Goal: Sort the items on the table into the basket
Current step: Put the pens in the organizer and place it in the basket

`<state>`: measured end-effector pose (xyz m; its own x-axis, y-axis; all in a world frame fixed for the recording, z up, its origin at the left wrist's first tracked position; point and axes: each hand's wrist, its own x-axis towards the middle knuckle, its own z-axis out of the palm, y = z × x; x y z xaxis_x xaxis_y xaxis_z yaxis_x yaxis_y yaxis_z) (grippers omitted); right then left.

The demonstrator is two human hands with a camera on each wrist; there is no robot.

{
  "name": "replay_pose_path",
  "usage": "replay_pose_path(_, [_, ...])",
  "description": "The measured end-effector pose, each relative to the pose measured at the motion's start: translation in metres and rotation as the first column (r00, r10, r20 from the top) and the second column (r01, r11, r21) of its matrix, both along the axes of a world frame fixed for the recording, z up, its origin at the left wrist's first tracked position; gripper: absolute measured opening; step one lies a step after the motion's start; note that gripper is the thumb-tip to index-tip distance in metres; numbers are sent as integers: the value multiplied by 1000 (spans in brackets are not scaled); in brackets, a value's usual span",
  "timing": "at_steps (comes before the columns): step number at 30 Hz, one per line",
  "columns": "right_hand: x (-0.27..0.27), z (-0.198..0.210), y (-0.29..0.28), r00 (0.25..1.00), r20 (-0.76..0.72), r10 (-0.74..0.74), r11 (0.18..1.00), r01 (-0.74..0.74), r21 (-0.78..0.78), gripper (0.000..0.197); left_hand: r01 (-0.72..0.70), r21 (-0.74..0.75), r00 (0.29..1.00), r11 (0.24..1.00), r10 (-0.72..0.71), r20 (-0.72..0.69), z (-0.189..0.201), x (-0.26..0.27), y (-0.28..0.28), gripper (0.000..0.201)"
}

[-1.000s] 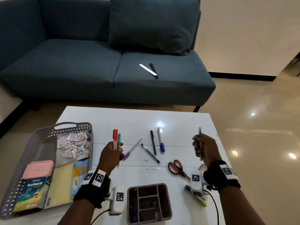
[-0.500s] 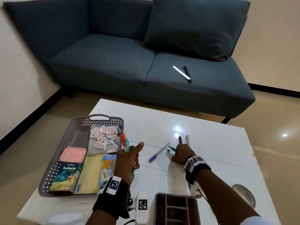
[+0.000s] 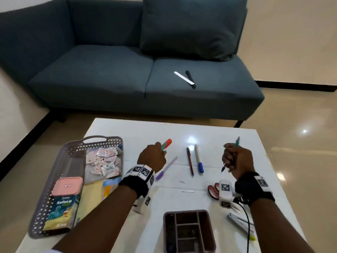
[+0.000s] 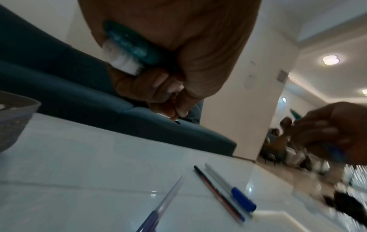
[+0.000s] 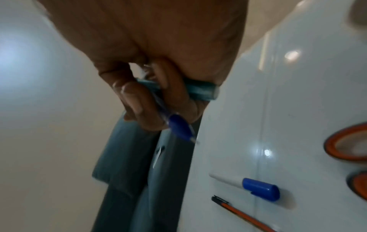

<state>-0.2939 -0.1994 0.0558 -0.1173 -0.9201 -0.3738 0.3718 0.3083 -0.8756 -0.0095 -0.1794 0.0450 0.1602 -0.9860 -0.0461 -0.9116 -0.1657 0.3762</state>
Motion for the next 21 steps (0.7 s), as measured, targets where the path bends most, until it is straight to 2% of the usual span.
replay_pose_path(3, [-28,-7,21,955,214,-205,978,210,1,25,141,145,973,979,-164,161,-28,-17,-11,35])
replay_pose_path(6, [-46,-20,39,904,273,-329,942,334,27,27,142,254,957,957,-199,212,-59,-28,-16,46])
replay_pose_path(10, [-63,-35,55,891,254,-377,926,364,97,28,61,300,990,952,-96,105,-82,-32,-14,44])
replay_pose_path(13, [-67,-39,58,887,278,-369,929,357,96,28,46,281,998,959,-57,33,-77,-29,-15,37])
replay_pose_path(15, [-66,-39,50,903,266,-338,941,327,84,30,-8,230,989,973,42,-143,-64,-23,-15,32])
replay_pose_path(16, [-62,-39,43,920,244,-306,952,297,73,32,-64,175,945,982,116,-304,-55,-18,-12,30])
replay_pose_path(18, [-50,-36,23,972,108,-207,978,202,54,32,-217,65,767,974,211,-605,-32,-13,-1,25])
replay_pose_path(20, [-27,-32,0,984,-169,-46,998,53,38,28,-359,47,501,932,235,-833,-5,-6,17,19])
replay_pose_path(21, [-11,-30,-12,941,-334,53,998,-42,39,24,-384,82,338,920,223,-914,7,-1,27,15])
